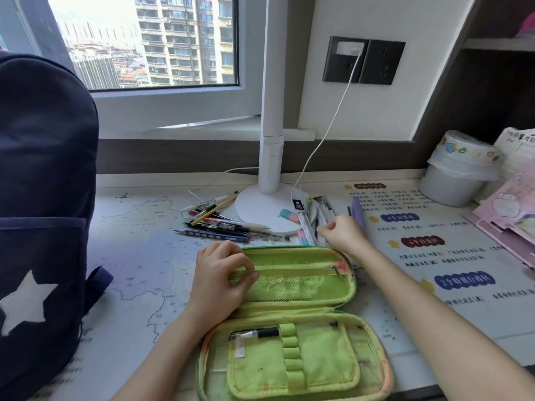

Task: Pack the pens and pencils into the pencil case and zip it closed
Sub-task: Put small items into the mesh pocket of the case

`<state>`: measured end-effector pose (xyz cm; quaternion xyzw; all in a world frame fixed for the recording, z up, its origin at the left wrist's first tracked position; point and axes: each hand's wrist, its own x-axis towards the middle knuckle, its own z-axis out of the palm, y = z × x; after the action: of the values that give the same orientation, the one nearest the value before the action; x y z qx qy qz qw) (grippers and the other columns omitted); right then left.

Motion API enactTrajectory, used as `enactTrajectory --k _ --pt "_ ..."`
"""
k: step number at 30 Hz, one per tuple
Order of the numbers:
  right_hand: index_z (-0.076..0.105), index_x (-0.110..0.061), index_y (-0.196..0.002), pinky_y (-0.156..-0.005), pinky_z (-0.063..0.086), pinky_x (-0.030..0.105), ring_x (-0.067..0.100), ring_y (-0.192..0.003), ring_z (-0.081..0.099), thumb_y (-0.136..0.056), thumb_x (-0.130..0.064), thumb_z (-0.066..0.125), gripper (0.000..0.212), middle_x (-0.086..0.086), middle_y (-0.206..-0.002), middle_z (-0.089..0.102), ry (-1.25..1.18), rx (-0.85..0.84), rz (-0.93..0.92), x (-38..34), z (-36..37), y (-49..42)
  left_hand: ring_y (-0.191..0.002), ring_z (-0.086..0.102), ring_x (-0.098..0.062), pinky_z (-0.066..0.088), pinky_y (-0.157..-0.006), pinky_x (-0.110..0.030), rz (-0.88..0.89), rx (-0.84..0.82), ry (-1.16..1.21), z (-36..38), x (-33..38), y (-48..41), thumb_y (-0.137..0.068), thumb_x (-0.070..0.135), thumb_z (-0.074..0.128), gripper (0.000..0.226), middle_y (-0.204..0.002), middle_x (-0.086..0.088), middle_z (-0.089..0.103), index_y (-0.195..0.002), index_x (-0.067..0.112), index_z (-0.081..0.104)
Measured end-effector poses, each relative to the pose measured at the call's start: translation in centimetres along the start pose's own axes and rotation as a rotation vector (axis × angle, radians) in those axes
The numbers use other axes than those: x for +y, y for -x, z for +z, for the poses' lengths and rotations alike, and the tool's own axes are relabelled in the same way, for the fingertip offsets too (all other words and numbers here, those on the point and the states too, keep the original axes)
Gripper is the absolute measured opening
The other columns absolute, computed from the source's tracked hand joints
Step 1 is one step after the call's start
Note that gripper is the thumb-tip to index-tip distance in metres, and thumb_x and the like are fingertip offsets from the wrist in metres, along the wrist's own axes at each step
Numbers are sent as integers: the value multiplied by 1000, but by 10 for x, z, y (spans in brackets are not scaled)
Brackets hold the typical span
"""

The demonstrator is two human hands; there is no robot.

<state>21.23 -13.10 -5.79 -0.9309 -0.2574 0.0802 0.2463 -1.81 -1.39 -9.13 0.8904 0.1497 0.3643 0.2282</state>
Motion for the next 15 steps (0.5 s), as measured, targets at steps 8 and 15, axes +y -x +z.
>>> enactTrajectory --k 8,15 --pt "48 -17 -47 -47 28 26 12 -40 34 -70 -31 79 41 -3 -45 39 -219 -124 52 -16 2 9 -81 44 -8 36 -72 -34 19 3 8 -2 1 2 -70 45 61 23 -77 10 54 -68 23 65" --pt "71 -2 -87 -55 52 20 9 -54 65 -77 -11 73 14 3 -67 71 -887 -73 -230 -36 -40 55 -87 44 -12 33 -77 -29 80 94 -29 -5 5 0 -69 39 66 18 -81 3 56 -67 21 68"
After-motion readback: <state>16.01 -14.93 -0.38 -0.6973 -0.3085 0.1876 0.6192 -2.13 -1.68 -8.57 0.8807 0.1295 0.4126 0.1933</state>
